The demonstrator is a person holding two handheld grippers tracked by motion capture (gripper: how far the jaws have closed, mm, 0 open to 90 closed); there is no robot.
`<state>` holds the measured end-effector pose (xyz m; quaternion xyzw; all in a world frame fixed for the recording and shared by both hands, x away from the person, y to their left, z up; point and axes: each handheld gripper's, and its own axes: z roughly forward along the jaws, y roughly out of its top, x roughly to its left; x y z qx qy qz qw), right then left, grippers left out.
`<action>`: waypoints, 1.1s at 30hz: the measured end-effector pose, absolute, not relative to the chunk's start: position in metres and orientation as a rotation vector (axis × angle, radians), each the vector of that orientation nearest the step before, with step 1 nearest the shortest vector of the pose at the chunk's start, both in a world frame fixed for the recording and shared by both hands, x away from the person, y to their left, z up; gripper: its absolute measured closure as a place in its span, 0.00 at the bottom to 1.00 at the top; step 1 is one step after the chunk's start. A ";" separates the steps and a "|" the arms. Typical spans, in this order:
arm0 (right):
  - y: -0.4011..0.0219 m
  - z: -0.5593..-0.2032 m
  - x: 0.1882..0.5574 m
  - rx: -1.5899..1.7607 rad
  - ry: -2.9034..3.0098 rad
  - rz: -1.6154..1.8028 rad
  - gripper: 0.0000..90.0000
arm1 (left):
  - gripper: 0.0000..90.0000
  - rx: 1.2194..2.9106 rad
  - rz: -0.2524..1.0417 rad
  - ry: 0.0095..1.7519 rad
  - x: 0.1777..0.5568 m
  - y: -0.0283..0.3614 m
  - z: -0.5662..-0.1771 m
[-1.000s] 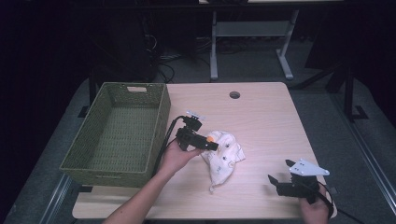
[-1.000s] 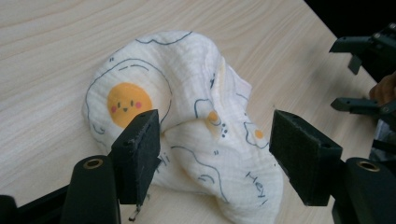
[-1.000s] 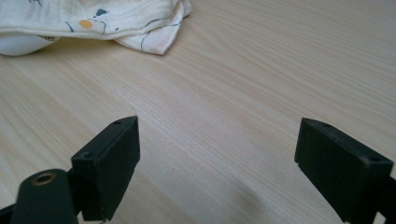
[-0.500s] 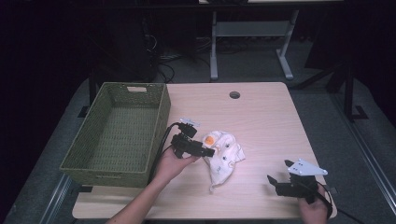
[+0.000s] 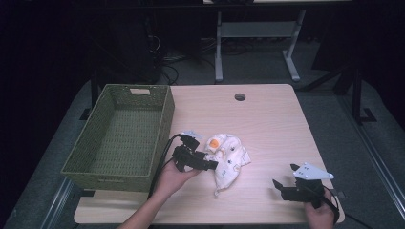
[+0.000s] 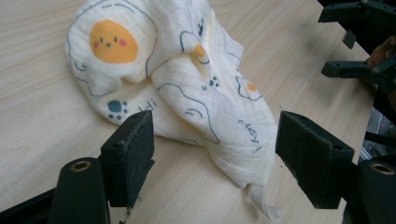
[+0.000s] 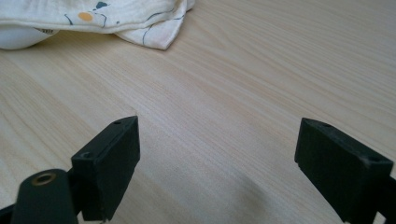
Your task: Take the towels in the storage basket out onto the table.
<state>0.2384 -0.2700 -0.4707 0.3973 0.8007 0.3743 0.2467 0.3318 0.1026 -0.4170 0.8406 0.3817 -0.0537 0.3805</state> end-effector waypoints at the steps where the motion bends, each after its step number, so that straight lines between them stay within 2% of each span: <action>1: -0.270 -0.471 0.238 1.090 2.185 1.021 0.15 | 0.31 2.145 -0.133 0.980 0.330 0.102 -0.418; 7: -0.270 -0.471 0.238 1.083 2.184 1.019 0.15 | 0.30 2.149 -0.135 0.969 0.321 0.105 -0.425; 11: -0.270 -0.471 0.238 1.084 2.185 1.019 0.15 | 0.30 2.129 -0.198 0.964 0.315 0.108 -0.428; 22: -0.268 -0.471 0.238 1.080 2.187 1.016 0.15 | 0.29 2.160 -0.122 0.943 0.292 0.111 -0.436; 33: -0.269 -0.469 0.236 1.077 2.180 1.020 0.15 | 0.29 2.173 -0.121 0.935 0.274 0.121 -0.449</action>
